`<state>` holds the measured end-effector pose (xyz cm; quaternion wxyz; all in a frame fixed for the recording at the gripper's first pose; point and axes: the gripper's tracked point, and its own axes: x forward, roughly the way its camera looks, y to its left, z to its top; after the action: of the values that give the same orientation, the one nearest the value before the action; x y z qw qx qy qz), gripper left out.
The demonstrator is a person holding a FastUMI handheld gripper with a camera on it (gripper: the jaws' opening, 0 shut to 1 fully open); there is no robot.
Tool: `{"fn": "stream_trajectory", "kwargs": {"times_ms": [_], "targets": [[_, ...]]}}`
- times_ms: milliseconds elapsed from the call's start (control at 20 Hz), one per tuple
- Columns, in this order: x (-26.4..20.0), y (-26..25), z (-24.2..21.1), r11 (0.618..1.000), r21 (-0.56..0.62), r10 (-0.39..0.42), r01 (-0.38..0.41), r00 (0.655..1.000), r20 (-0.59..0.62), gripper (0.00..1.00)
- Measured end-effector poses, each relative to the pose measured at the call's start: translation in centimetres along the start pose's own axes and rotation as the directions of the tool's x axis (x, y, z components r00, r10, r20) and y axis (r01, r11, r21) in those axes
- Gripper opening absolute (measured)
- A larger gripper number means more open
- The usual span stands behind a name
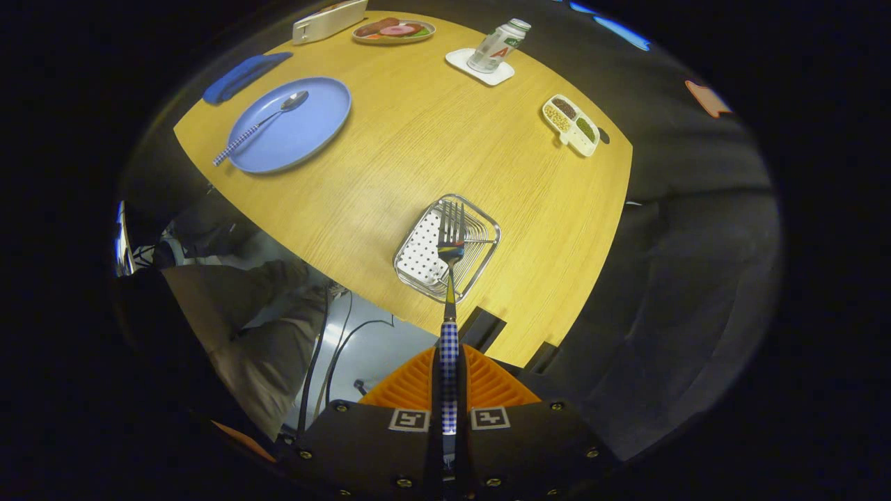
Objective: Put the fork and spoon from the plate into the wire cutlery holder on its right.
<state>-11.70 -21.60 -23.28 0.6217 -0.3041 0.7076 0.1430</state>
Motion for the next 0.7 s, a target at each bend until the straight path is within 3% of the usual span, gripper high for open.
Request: {"fn": "stream_trajectory", "kwargs": {"times_ms": [450,700], "targets": [[1.5,-2.5,0.3,0.975,-0.222,-0.079,0.034,0.977,-0.196,0.07],[3.1,-2.2,1.6,0.949,-0.315,-0.082,-0.017,0.951,-0.298,0.07]]}}
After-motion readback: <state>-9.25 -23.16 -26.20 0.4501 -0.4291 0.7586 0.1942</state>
